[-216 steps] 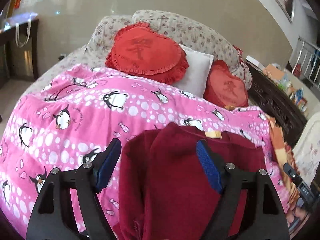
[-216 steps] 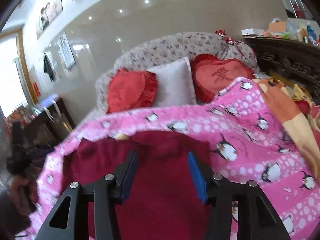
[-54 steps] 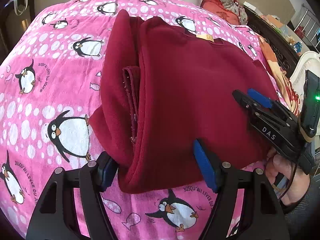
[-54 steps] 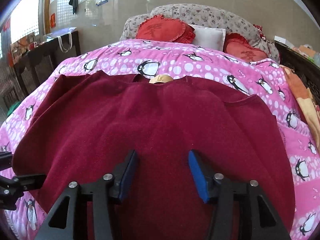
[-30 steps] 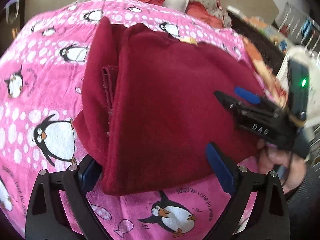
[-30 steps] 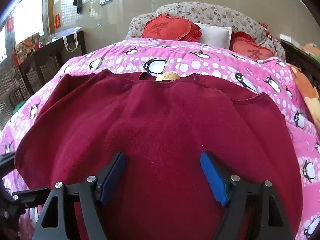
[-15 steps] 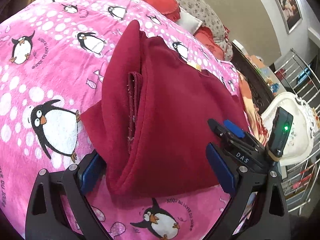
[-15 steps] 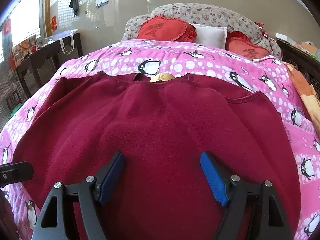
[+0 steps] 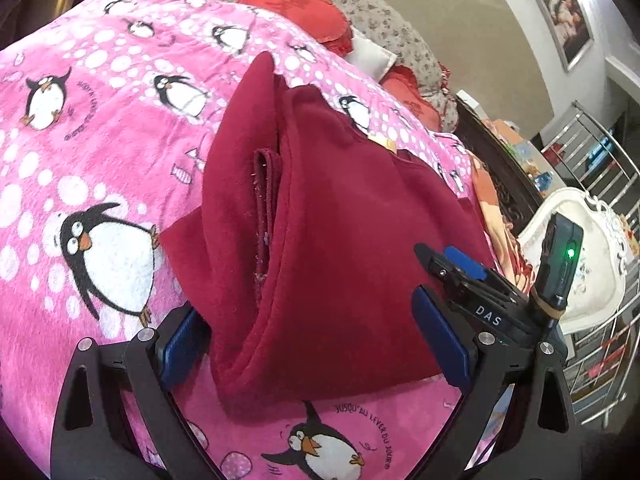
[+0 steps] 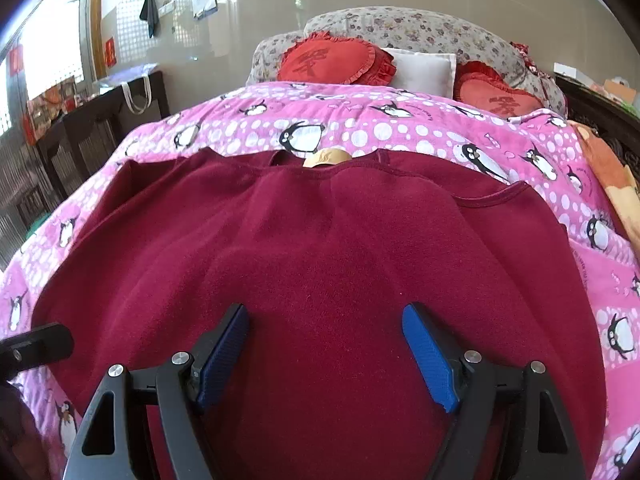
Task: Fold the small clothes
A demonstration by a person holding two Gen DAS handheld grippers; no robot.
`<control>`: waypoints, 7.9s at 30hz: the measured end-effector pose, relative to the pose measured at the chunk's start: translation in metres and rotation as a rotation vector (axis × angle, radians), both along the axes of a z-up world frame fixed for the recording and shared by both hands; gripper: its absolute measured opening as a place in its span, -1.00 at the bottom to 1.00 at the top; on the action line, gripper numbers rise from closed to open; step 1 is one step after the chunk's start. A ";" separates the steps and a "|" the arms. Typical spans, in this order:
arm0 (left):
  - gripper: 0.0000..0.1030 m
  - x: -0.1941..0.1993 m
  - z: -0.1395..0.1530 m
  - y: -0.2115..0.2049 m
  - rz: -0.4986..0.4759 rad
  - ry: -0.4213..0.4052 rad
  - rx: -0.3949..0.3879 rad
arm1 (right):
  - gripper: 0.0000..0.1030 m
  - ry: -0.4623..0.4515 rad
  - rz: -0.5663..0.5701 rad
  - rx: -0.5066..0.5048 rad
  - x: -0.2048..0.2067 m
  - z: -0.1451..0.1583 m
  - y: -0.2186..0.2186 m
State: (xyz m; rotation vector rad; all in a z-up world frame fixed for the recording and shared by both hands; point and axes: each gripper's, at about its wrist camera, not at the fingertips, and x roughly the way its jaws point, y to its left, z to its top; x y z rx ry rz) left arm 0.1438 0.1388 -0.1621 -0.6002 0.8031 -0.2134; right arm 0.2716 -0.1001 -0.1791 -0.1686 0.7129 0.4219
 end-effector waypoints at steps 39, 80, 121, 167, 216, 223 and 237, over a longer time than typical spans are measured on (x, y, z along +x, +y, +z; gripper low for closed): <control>0.90 -0.032 0.003 0.028 0.012 -0.209 -0.216 | 0.57 0.000 -0.008 -0.048 0.000 -0.001 0.009; -0.38 -0.031 -0.010 0.036 0.064 -0.037 -0.136 | 0.63 0.123 0.122 0.029 0.019 0.076 0.079; -0.57 -0.033 0.122 -0.161 -0.291 -0.278 0.255 | -0.74 0.416 0.196 0.331 0.078 0.145 -0.050; -0.38 0.098 0.083 -0.169 -0.238 -0.095 0.247 | -0.56 -0.084 0.171 0.153 -0.051 0.020 -0.147; 0.70 0.114 0.018 -0.105 -0.241 0.116 -0.079 | 0.85 0.351 0.052 0.863 0.044 -0.010 -0.221; 0.95 0.115 0.015 -0.142 -0.334 0.100 -0.036 | 0.83 0.369 0.207 0.866 0.040 -0.009 -0.211; -0.20 0.090 0.040 -0.139 -0.190 0.035 0.111 | -0.11 0.267 0.112 0.597 0.016 0.033 -0.165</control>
